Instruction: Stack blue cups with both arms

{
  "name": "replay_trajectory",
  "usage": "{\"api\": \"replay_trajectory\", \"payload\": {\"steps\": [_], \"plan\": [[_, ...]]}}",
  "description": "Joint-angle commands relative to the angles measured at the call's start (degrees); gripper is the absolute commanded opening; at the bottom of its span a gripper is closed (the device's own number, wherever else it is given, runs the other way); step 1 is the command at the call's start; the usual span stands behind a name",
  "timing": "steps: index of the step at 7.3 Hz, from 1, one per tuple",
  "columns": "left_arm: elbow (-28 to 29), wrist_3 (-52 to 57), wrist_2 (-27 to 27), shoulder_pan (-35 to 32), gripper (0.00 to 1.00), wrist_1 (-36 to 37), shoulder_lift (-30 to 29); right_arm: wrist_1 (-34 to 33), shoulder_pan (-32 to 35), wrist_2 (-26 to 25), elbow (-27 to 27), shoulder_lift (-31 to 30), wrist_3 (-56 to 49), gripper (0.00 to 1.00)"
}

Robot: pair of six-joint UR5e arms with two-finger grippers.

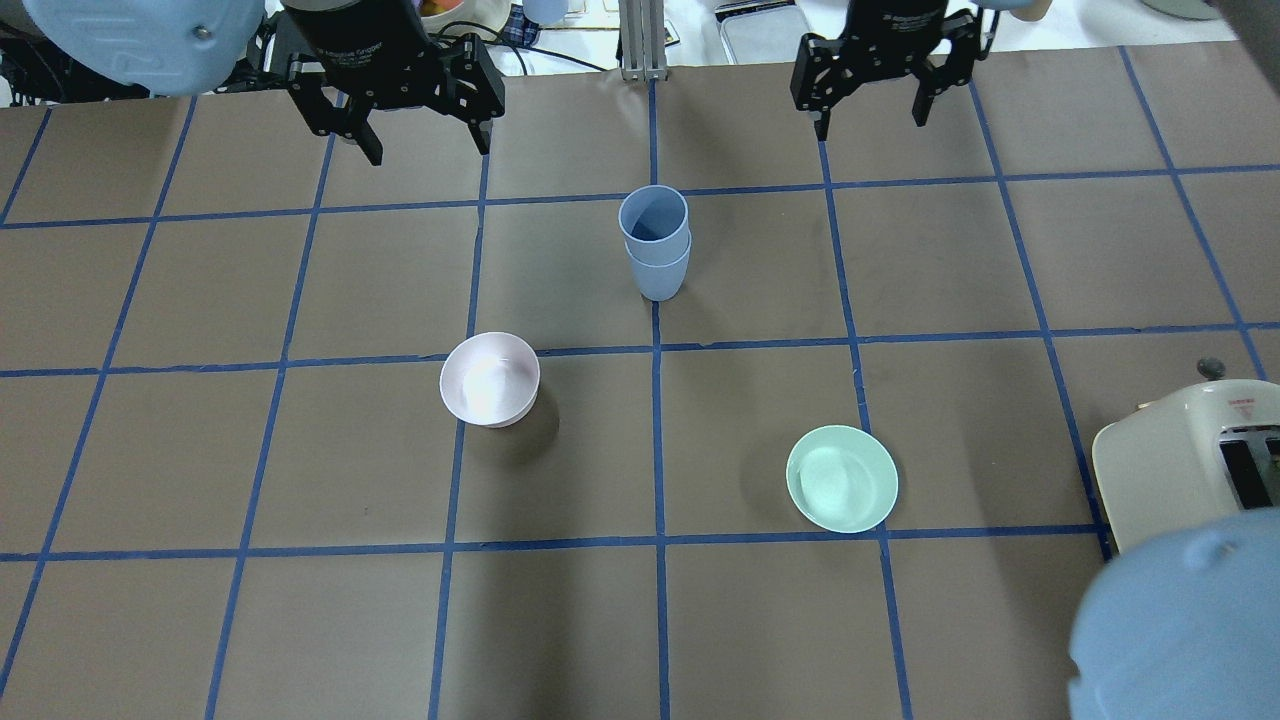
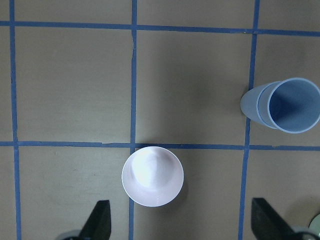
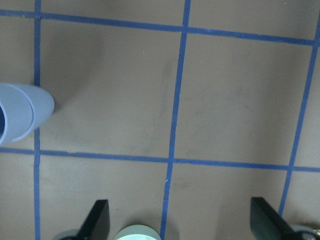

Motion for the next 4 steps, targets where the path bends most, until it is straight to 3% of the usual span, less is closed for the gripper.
{"api": "replay_trajectory", "payload": {"steps": [1, 2, 4], "plan": [[-0.1, 0.1, 0.0, -0.1, 1.0, 0.0, 0.1, -5.1, -1.4, 0.5, 14.0, -12.1, -2.4, 0.98], [0.1, 0.4, 0.0, 0.1, 1.0, 0.0, 0.1, -11.9, -1.0, 1.3, 17.7, -14.5, -2.3, 1.0], [0.2, 0.5, -0.1, 0.1, 1.0, 0.1, 0.4, -12.3, -0.9, 3.1, 17.4, -14.8, -2.1, 1.0]]}}
